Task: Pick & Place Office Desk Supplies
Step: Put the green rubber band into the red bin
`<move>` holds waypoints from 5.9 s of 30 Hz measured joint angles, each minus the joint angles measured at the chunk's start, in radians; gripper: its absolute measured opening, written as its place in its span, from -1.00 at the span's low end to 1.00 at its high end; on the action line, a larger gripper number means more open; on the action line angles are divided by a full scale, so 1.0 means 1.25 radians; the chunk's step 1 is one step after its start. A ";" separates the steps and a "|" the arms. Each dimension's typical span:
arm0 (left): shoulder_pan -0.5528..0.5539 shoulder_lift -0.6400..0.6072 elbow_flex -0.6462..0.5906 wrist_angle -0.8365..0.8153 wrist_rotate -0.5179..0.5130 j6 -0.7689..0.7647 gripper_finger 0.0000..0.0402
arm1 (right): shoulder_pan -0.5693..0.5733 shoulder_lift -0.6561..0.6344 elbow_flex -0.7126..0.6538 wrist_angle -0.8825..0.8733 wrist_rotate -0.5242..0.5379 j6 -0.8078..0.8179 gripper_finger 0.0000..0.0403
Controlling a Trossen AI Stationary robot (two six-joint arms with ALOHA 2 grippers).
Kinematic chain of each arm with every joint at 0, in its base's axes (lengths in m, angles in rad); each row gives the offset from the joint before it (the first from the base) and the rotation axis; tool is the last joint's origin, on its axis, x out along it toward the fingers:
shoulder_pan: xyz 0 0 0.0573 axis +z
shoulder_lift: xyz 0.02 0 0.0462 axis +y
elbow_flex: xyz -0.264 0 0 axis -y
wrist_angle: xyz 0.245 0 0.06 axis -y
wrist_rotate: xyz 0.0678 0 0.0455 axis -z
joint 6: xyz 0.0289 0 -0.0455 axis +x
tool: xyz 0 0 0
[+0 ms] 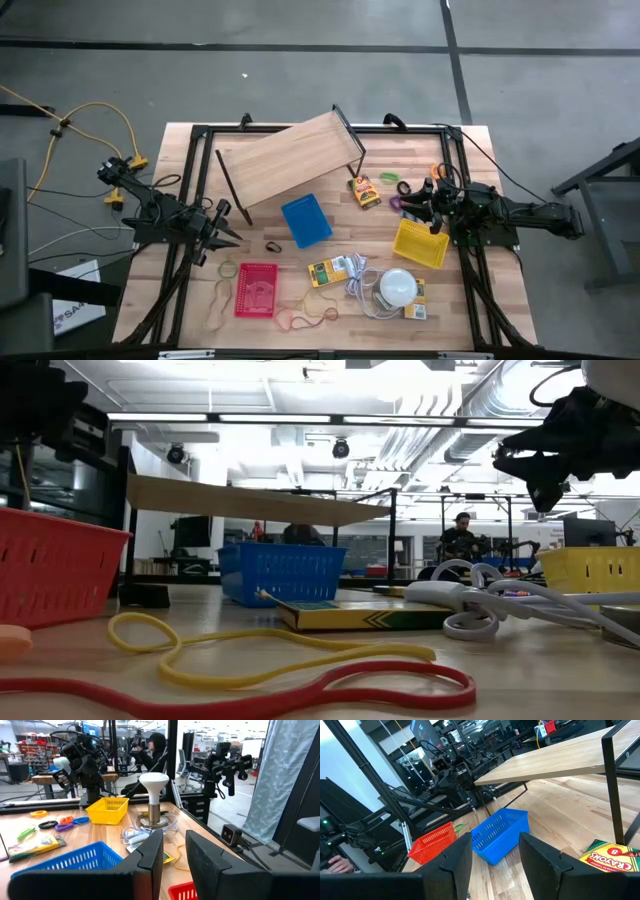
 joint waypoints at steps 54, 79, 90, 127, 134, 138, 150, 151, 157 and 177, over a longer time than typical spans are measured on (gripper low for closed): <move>-0.233 0.578 0.578 -0.604 -0.124 -0.617 -0.61 | 0.000 0.000 0.000 0.000 0.000 0.000 -0.25; -0.320 0.691 0.578 -0.869 0.003 -1.039 -0.61 | 0.000 0.000 0.000 0.000 0.000 0.000 -0.25; -0.315 0.884 0.578 -0.852 -0.068 -0.925 -0.61 | 0.000 0.000 0.000 0.000 0.000 0.000 -0.25; -0.146 1.006 0.459 -0.608 0.065 -0.811 -0.61 | 0.000 0.000 0.000 0.000 0.000 0.000 -0.25; -0.146 1.031 0.459 -0.601 0.067 -0.810 -0.61 | 0.000 0.000 0.000 0.000 0.000 0.000 -0.25; -0.146 1.031 0.459 -0.601 0.068 -0.809 -0.61 | 0.000 0.000 0.000 0.000 0.000 0.000 -0.25; -0.146 1.031 0.459 -0.603 0.071 -0.812 -0.90 | 0.000 0.000 0.000 0.000 0.000 0.000 -0.25; -0.146 1.031 0.459 -0.604 0.071 -0.812 -0.94 | 0.000 0.000 0.000 0.000 0.000 0.000 -0.25; -0.146 1.031 0.459 -0.605 0.071 -0.813 -0.99 | 0.000 0.000 0.000 0.000 0.000 0.000 -0.25; -0.146 0.816 0.459 -0.687 0.087 -0.875 -1.00 | 0.000 0.000 0.000 0.000 0.000 0.000 -0.25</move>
